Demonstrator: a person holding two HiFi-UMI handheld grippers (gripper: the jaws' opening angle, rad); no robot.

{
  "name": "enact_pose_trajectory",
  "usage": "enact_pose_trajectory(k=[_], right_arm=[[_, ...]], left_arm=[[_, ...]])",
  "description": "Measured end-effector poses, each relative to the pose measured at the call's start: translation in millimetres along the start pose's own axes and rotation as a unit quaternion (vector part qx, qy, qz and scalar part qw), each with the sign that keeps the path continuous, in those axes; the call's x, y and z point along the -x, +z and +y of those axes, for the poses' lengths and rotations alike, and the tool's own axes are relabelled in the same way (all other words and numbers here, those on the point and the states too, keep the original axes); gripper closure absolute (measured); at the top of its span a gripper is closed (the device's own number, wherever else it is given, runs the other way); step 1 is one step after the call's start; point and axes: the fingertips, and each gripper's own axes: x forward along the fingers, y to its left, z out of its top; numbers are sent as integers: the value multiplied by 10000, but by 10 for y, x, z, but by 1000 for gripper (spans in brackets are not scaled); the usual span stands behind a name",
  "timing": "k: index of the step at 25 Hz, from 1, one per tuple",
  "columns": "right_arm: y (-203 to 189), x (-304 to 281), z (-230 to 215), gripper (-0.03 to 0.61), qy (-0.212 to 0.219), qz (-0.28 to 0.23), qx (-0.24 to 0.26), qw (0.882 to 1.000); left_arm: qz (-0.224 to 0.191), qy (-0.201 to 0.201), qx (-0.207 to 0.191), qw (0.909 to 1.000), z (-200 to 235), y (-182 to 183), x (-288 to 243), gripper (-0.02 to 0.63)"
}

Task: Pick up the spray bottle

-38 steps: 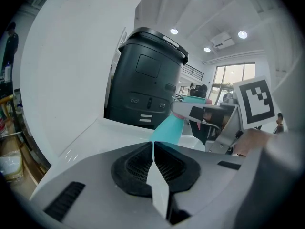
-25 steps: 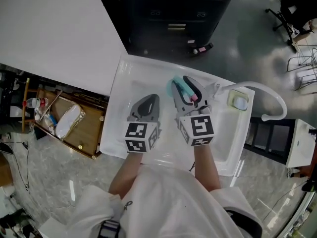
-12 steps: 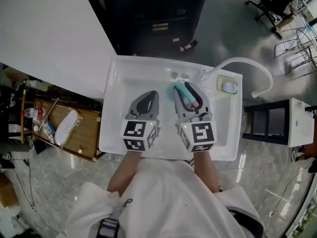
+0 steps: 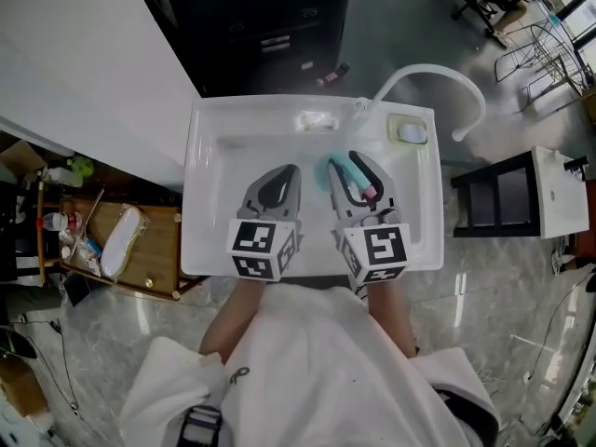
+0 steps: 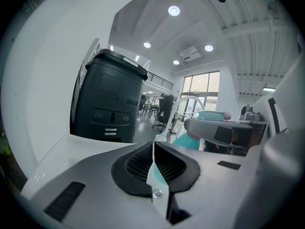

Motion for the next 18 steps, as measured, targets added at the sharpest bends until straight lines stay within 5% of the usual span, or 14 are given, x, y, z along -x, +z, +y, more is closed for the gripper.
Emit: enact_pose_trajectory(k=[18], right_arm=[[-143,372,-82,422,-359,96,-182,9991]], left_arm=[[4,-382,-163,9991,-365,-17,48,580]])
